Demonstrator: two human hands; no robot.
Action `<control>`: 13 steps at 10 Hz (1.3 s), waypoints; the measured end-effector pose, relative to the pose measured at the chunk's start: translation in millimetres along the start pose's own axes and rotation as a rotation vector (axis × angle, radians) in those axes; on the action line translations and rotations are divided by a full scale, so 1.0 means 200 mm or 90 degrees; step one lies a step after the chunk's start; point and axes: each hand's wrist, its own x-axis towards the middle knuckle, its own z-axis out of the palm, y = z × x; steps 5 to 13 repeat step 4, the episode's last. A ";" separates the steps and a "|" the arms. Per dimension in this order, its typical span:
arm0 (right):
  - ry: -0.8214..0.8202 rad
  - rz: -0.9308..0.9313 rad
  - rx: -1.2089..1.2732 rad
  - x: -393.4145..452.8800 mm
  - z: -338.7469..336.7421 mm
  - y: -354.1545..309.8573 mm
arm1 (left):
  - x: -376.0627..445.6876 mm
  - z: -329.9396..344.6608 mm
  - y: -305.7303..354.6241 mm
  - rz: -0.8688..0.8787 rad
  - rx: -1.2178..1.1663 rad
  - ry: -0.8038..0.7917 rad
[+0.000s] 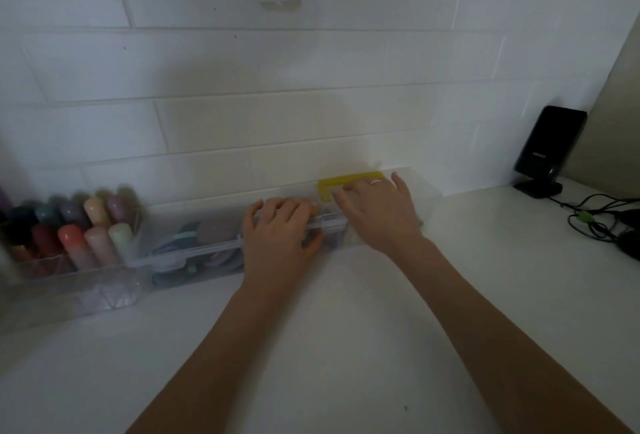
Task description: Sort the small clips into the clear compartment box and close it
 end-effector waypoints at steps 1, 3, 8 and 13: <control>0.088 -0.017 -0.016 -0.05 0.05 -0.02 | 0.01 -0.01 0.00 -0.001 -0.001 -0.032; 0.034 0.088 0.034 -0.11 0.02 -0.08 | 0.02 -0.05 0.03 -0.029 0.007 -0.088; -0.069 0.058 0.118 -0.14 -0.11 -0.01 | -0.01 -0.06 0.05 -0.037 -0.022 -0.130; -0.069 0.058 0.118 -0.14 -0.11 -0.01 | -0.01 -0.06 0.05 -0.037 -0.022 -0.130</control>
